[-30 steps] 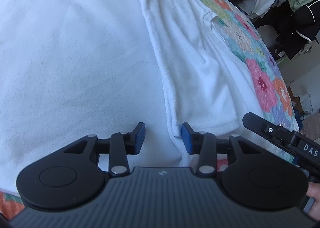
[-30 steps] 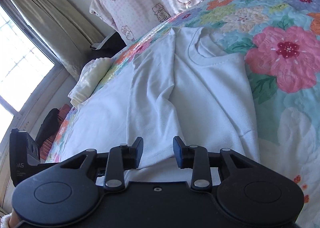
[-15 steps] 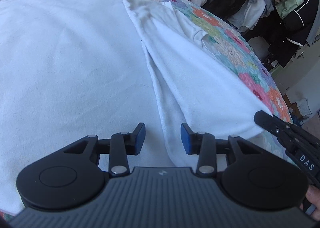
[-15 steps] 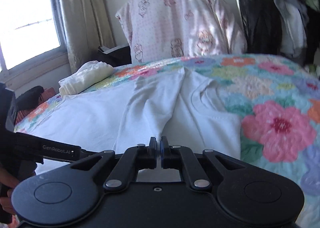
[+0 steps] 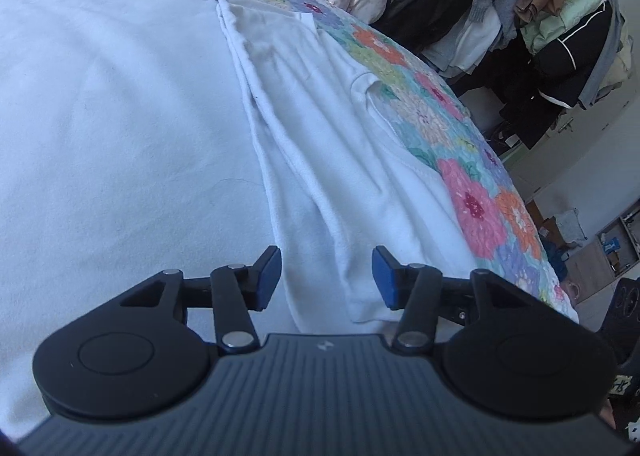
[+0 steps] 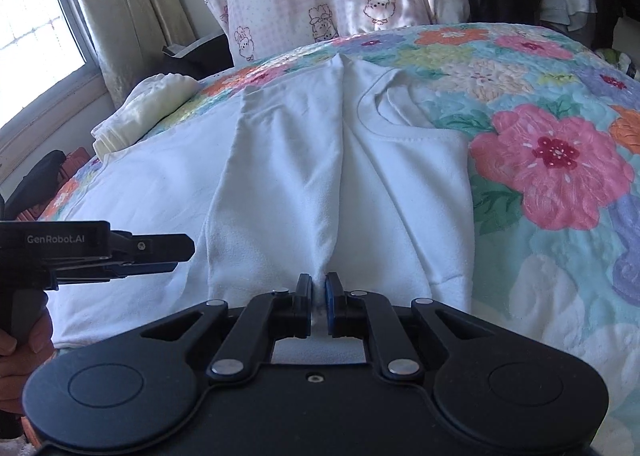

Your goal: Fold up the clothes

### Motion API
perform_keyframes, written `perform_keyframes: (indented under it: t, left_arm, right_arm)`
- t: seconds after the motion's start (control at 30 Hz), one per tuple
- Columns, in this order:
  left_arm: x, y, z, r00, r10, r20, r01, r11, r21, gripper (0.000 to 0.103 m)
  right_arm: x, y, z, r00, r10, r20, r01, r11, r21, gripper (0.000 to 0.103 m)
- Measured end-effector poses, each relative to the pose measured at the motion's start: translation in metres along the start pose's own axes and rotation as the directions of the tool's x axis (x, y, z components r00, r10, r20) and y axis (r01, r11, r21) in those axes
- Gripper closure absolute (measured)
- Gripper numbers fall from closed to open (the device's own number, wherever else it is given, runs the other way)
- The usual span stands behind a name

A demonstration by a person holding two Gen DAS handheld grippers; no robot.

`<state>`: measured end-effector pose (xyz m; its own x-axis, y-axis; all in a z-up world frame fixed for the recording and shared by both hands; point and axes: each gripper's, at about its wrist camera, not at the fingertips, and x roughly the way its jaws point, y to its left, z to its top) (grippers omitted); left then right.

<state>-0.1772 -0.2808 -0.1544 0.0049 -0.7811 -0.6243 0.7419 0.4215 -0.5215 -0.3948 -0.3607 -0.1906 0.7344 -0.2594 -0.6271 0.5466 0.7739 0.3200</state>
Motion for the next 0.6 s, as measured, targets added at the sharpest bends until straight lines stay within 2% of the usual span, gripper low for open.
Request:
perform_keyframes:
  t: [0.03,0.07,0.1,0.13,0.2,0.3,0.37,0.43,0.5,0.57,0.6]
  left_arm:
    - [0.006,-0.001,-0.001,1.0,-0.006,-0.009,0.006,1.0,0.007,0.05]
    - [0.013,-0.003,-0.002,1.0,0.021,-0.012,-0.02,1.0,0.017,0.052]
    - [0.016,-0.007,-0.004,0.999,0.052,-0.008,-0.051,0.998,0.037,0.079]
    - [0.014,-0.011,-0.004,0.998,0.068,-0.006,-0.067,0.996,0.057,0.102]
    - [0.007,-0.018,-0.004,0.996,0.094,-0.001,-0.094,0.992,0.088,0.102]
    - [-0.006,-0.022,-0.001,0.991,0.135,-0.021,-0.133,0.989,0.07,0.102]
    - [-0.001,-0.014,-0.004,0.973,0.224,-0.047,-0.221,0.973,0.065,0.101]
    - [0.003,-0.003,-0.01,0.942,0.33,-0.056,-0.325,0.943,0.073,0.1]
    - [-0.012,0.001,-0.008,0.929,0.369,-0.033,-0.367,0.928,0.061,0.1]
    - [-0.028,0.005,-0.006,0.913,0.408,-0.01,-0.407,0.912,0.048,0.091]
    - [-0.036,0.007,-0.005,0.904,0.427,0.001,-0.427,0.903,0.041,0.071]
  right_arm:
    - [-0.002,0.001,0.001,1.0,0.015,0.004,-0.015,1.0,0.002,0.095]
    - [-0.003,0.002,0.002,0.999,0.032,0.008,-0.032,0.999,0.006,0.095]
    - [-0.005,0.002,0.004,0.999,0.049,0.013,-0.049,0.999,0.01,0.095]
    - [-0.006,0.005,0.005,0.999,0.034,0.008,-0.034,0.999,-0.002,0.095]
    - [-0.006,0.009,0.006,1.0,-0.024,-0.001,0.024,0.999,-0.041,0.096]
    - [-0.01,0.006,0.005,0.999,-0.042,-0.002,0.042,0.998,-0.042,0.096]
    - [-0.008,0.002,0.005,0.999,-0.048,-0.022,0.048,0.999,-0.022,0.096]
    - [-0.002,-0.002,0.0,0.995,-0.084,-0.061,0.084,0.996,-0.001,0.096]
    - [0.002,-0.003,-0.006,0.988,-0.125,-0.09,0.127,0.992,0.02,0.095]
    - [-0.004,0.003,-0.004,0.986,-0.152,-0.073,0.153,0.988,0.005,0.091]
    - [-0.009,0.008,0.0,0.985,-0.166,-0.052,0.166,0.986,-0.014,0.083]
